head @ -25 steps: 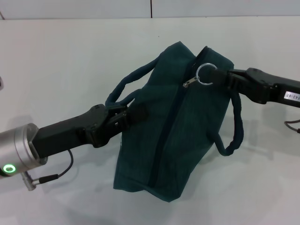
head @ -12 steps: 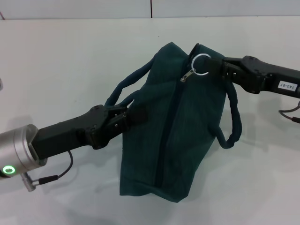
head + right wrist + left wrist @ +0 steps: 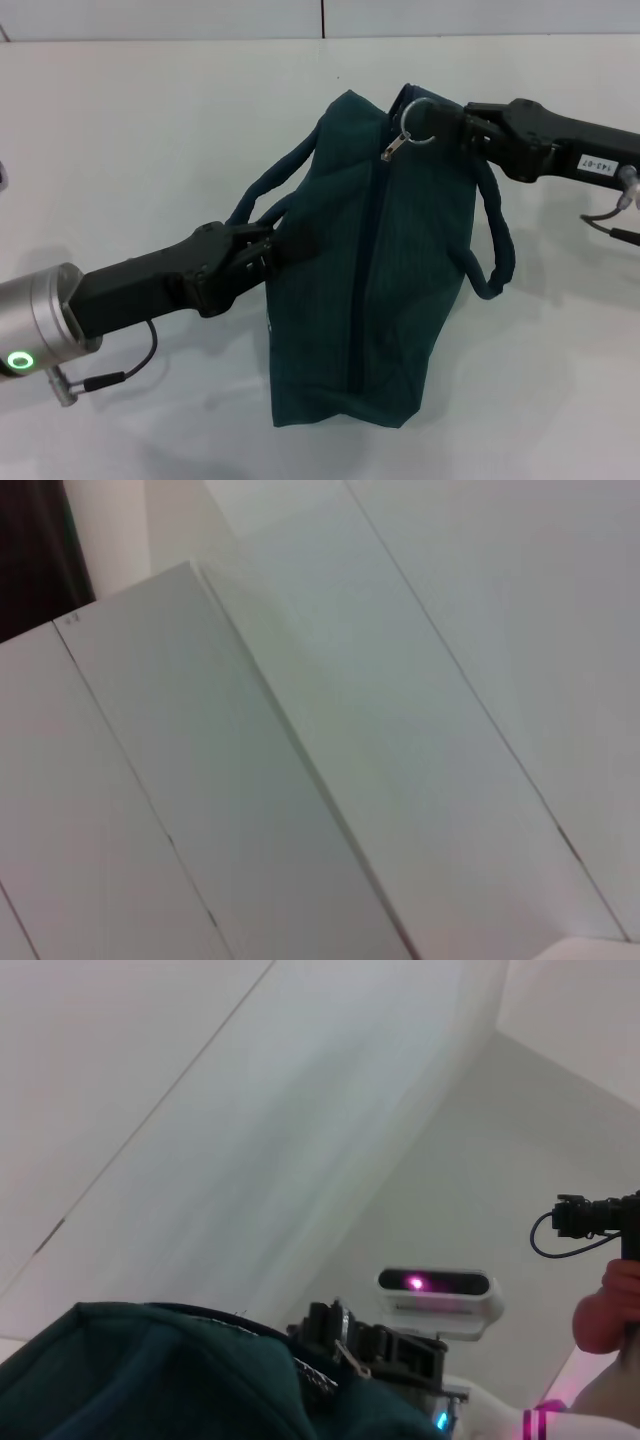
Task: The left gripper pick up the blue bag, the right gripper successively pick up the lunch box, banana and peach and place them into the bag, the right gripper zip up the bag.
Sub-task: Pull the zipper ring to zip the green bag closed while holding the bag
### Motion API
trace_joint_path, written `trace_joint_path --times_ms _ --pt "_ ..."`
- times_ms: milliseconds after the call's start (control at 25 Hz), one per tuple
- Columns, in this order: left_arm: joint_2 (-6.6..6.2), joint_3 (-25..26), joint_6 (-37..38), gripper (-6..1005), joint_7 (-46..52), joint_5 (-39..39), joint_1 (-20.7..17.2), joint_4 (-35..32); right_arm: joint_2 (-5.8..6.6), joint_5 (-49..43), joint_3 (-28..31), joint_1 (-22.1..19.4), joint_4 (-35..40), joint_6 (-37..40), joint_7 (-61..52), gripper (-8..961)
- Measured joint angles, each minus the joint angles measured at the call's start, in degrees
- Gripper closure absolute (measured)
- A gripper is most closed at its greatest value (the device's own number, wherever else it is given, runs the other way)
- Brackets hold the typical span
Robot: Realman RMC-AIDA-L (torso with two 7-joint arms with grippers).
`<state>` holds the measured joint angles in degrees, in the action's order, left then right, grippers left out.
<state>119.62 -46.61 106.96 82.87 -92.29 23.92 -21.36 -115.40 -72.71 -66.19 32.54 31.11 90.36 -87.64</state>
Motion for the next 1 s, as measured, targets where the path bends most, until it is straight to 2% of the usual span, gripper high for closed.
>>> trace_joint_path --times_ms 280,600,1000 --pt "-0.01 -1.42 0.13 943 -1.87 0.19 0.03 0.00 -0.25 0.11 -0.10 1.57 -0.19 -0.70 1.09 953" --pt "-0.32 2.54 -2.60 944 -2.28 0.28 -0.25 -0.40 -0.42 0.29 -0.50 1.90 -0.01 0.04 1.70 953" --pt "-0.31 3.92 -7.78 945 -2.05 0.40 -0.35 -0.40 -0.53 0.35 -0.55 2.71 -0.66 -0.88 3.45 952"
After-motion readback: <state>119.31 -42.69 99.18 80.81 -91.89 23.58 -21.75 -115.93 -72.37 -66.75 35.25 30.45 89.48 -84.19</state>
